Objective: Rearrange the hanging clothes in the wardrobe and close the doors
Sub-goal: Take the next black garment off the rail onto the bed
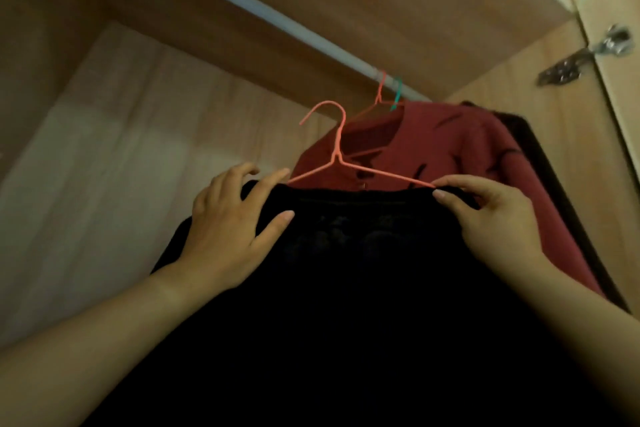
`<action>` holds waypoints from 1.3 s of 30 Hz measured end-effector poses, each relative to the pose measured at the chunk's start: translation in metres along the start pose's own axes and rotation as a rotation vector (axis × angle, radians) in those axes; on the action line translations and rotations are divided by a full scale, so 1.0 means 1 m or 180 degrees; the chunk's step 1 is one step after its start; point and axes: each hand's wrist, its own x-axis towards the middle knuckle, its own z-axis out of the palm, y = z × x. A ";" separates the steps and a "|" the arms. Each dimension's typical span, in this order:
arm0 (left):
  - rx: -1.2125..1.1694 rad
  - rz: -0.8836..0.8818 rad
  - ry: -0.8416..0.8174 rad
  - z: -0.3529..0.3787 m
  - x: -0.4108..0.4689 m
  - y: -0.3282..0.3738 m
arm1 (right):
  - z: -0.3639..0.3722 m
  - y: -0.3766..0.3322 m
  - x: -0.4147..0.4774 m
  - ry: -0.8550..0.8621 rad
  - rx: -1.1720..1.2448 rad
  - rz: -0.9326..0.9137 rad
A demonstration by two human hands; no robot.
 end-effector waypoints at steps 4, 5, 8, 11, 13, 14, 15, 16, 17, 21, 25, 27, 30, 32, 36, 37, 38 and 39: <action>-0.0050 -0.0030 -0.1024 -0.010 -0.041 -0.006 | -0.008 0.010 -0.072 0.0009 0.0289 0.0206; -0.0120 -0.0046 -0.1145 -0.014 -0.051 -0.004 | -0.010 0.011 -0.089 -0.0038 0.0386 0.0277; -0.0122 -0.0092 -0.1021 -0.032 -0.082 0.007 | -0.016 0.014 -0.136 -0.0164 0.0566 0.0336; -0.0134 -0.0212 -0.0821 -0.056 -0.112 0.029 | -0.030 0.012 -0.174 -0.0204 0.0526 0.0197; -0.0035 -0.0368 -0.0704 -0.075 -0.130 0.050 | -0.043 0.009 -0.196 -0.0188 0.0461 0.0165; 0.0010 -0.0452 -0.0639 -0.086 -0.139 0.063 | -0.051 0.006 -0.206 -0.0129 0.0427 0.0155; 0.0044 -0.0519 -0.0568 -0.097 -0.147 0.075 | -0.061 0.003 -0.216 -0.0042 0.0421 0.0152; 0.0066 -0.0567 -0.0505 -0.110 -0.155 0.088 | -0.071 -0.002 -0.225 0.0056 0.0446 0.0158; 0.0063 -0.0607 -0.0465 -0.123 -0.162 0.100 | -0.083 -0.007 -0.232 0.0136 0.0493 0.0159; 0.0052 -0.0800 -0.0511 -0.178 -0.185 0.153 | -0.140 -0.022 -0.248 0.0067 0.0643 0.0155; 0.0343 -0.0873 -0.0655 -0.235 -0.215 0.211 | -0.200 -0.035 -0.273 -0.0114 0.0778 0.0216; 0.0394 -0.0962 -0.0720 -0.263 -0.232 0.238 | -0.227 -0.043 -0.286 -0.0244 0.0880 0.0282; 0.0426 -0.1087 -0.0838 -0.302 -0.252 0.272 | -0.269 -0.057 -0.302 -0.0386 0.0995 0.0370; 0.0431 -0.1107 -0.0909 -0.326 -0.260 0.293 | -0.297 -0.067 -0.311 -0.0443 0.0985 0.0401; 0.0415 -0.1049 -0.1054 -0.367 -0.275 0.328 | -0.352 -0.085 -0.334 -0.0468 0.0927 0.0518; 0.0387 -0.1025 -0.1090 -0.375 -0.280 0.336 | -0.366 -0.090 -0.342 -0.0495 0.0903 0.0573; 0.0352 -0.1011 -0.1132 -0.383 -0.286 0.343 | -0.379 -0.094 -0.350 -0.0527 0.0867 0.0639; 0.0309 -0.1009 -0.1180 -0.392 -0.291 0.350 | -0.393 -0.100 -0.358 -0.0550 0.0817 0.0709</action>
